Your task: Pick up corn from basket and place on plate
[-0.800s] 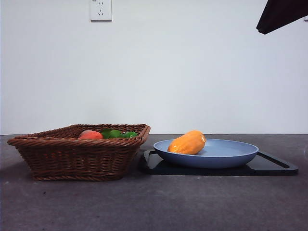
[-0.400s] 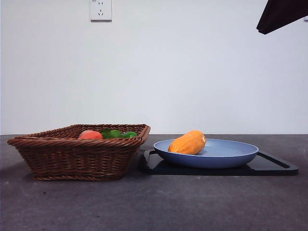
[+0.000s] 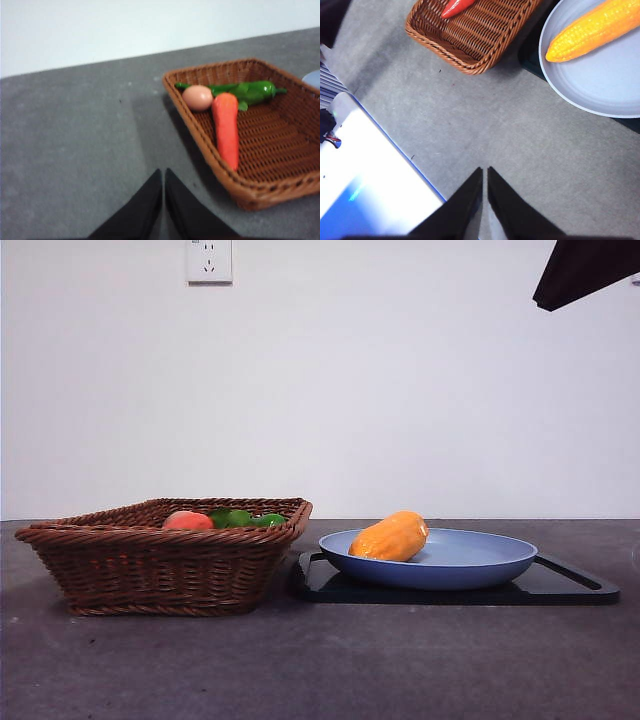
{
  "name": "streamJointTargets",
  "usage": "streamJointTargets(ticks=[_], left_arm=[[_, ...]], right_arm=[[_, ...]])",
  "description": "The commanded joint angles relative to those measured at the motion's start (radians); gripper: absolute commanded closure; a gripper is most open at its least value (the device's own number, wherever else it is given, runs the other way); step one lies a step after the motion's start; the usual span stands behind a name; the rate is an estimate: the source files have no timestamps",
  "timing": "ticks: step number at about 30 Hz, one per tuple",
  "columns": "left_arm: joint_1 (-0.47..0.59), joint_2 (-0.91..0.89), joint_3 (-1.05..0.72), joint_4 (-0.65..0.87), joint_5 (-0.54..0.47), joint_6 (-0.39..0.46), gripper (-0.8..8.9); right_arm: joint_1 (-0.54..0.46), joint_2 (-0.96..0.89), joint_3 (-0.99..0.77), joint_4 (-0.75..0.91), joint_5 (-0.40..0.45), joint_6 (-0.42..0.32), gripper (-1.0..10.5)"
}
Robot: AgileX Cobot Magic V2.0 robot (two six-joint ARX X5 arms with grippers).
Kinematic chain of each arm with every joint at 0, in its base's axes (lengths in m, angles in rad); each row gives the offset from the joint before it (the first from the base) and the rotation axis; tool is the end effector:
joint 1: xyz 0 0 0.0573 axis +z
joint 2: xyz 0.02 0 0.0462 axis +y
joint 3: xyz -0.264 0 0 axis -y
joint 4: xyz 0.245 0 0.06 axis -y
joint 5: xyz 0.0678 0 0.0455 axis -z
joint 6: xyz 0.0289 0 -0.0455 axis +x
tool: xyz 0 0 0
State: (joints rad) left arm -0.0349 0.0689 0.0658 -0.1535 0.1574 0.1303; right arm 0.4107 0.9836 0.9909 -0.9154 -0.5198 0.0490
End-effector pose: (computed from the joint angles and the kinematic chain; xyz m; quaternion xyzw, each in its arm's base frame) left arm 0.0968 -0.0079 0.1659 0.0598 0.0717 -0.1006 0.9905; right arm 0.1551 0.0832 0.3118 0.0436 0.4477 0.3923 0.8023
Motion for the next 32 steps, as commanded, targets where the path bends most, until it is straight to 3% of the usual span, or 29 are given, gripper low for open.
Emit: streamJointTargets(ticks=[1, 9, 32], left_arm=[[0.002, -0.037, -0.027, 0.010, -0.002, -0.032, 8.06], [0.002, -0.066, -0.063, -0.020, -0.002, -0.075, 8.06], [0.002, -0.066, -0.063, -0.017, -0.001, -0.075, 8.06]], right_arm=[[0.004, 0.008, 0.005, 0.006, -0.001, -0.001, 9.5], [0.004, 0.008, 0.006, 0.006, -0.001, -0.002, 9.5], [0.004, 0.008, 0.005, 0.006, -0.001, -0.002, 9.5]])
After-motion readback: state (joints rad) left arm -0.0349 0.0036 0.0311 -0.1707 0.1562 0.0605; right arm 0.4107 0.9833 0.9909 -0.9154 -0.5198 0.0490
